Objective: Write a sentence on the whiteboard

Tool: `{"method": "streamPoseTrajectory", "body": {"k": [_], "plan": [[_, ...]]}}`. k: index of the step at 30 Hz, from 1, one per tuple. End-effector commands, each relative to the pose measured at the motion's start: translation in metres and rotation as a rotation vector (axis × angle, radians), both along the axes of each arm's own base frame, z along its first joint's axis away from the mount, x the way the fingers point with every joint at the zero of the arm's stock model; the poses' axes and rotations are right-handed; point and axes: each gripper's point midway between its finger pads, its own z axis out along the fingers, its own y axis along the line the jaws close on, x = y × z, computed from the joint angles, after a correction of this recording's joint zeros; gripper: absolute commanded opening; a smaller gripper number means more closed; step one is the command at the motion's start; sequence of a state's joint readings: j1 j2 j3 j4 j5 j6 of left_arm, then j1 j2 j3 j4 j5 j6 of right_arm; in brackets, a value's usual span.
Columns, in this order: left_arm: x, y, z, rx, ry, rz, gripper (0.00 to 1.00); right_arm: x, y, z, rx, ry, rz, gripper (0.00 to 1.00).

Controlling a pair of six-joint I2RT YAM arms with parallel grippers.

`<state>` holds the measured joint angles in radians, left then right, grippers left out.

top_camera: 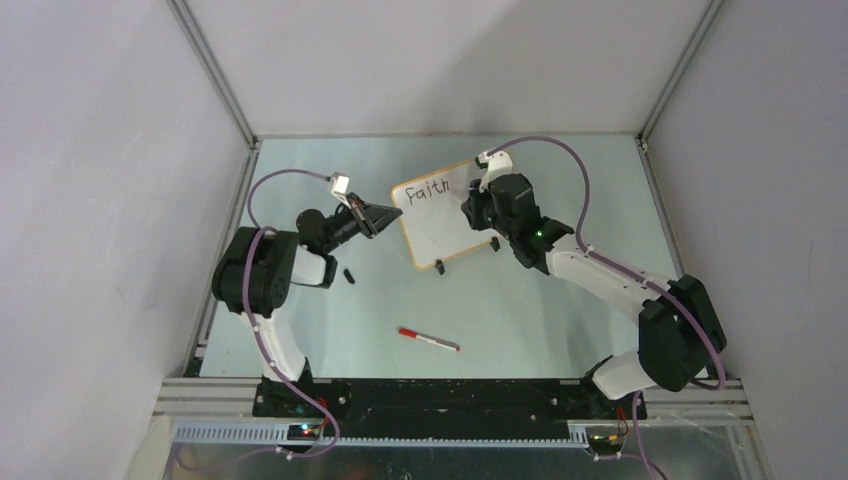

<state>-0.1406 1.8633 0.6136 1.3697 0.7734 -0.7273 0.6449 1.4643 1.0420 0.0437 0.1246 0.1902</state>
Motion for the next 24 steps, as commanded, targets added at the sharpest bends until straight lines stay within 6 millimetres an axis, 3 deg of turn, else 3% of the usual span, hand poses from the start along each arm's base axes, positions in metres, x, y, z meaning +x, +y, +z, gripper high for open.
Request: {"method": "streamPoseTrajectory", "body": {"k": [1, 15, 24], "plan": [[-0.005, 0.0, 0.009, -0.007, -0.056, -0.034, 0.0, 0.003, 0.007, 0.03, 0.053, -0.048, 0.028, 0.0], [-0.002, 0.001, 0.008, -0.001, -0.052, -0.018, 0.0, 0.003, 0.03, 0.016, 0.056, 0.023, 0.098, 0.0], [-0.003, 0.001, 0.008, 0.0, -0.055, -0.015, 0.0, 0.006, 0.031, 0.006, 0.029, 0.056, 0.085, 0.0]]}}
